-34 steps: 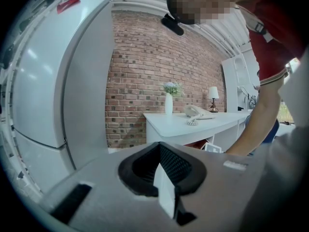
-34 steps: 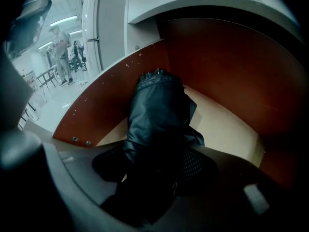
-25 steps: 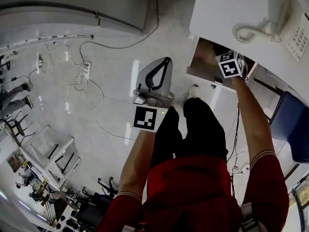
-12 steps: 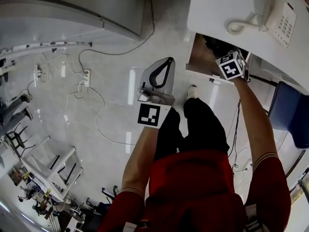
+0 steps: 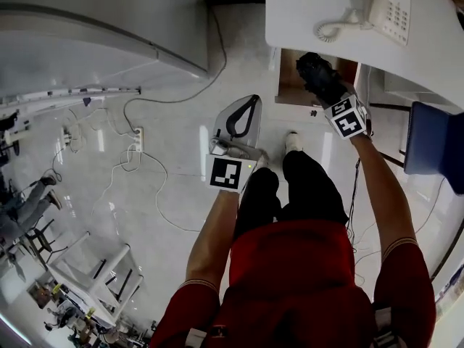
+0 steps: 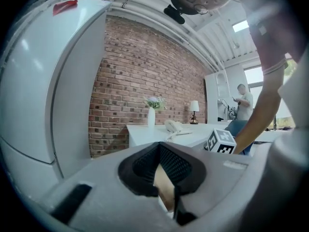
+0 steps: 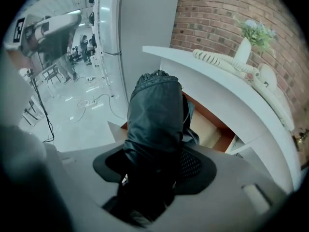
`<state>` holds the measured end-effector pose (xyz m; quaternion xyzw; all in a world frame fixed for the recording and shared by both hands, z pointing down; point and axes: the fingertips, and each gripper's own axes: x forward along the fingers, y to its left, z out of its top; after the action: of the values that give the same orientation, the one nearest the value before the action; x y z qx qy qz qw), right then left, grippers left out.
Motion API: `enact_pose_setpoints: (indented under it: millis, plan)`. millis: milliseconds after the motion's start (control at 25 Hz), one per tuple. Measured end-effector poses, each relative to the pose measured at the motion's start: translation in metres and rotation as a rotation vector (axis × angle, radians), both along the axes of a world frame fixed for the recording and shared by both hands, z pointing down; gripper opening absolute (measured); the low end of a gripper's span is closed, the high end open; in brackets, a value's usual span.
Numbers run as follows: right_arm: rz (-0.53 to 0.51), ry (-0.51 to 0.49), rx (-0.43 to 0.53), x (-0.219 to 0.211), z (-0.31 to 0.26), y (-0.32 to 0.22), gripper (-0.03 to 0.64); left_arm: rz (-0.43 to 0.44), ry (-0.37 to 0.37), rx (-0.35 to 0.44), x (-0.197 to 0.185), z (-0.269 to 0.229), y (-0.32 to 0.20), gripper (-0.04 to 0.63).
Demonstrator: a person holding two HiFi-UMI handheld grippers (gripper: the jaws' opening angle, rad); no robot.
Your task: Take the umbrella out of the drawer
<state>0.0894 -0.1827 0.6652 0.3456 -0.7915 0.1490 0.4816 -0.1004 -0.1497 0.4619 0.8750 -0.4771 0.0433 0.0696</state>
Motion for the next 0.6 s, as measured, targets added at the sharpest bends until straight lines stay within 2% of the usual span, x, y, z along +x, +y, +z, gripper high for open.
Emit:
enact_pose_setpoints:
  millis: [360, 600]
  plan:
    - [0.105, -0.218, 0.067, -0.008, -0.083, 0.05, 0.264, 0.076, -0.021, 0.048, 0.017, -0.039, 0.021, 0.006]
    - [0.153, -0.368, 0.166, -0.009, -0.155, 0.055, 0.264, 0.086, -0.007, 0.074, 0.029, -0.071, 0.028, 0.006]
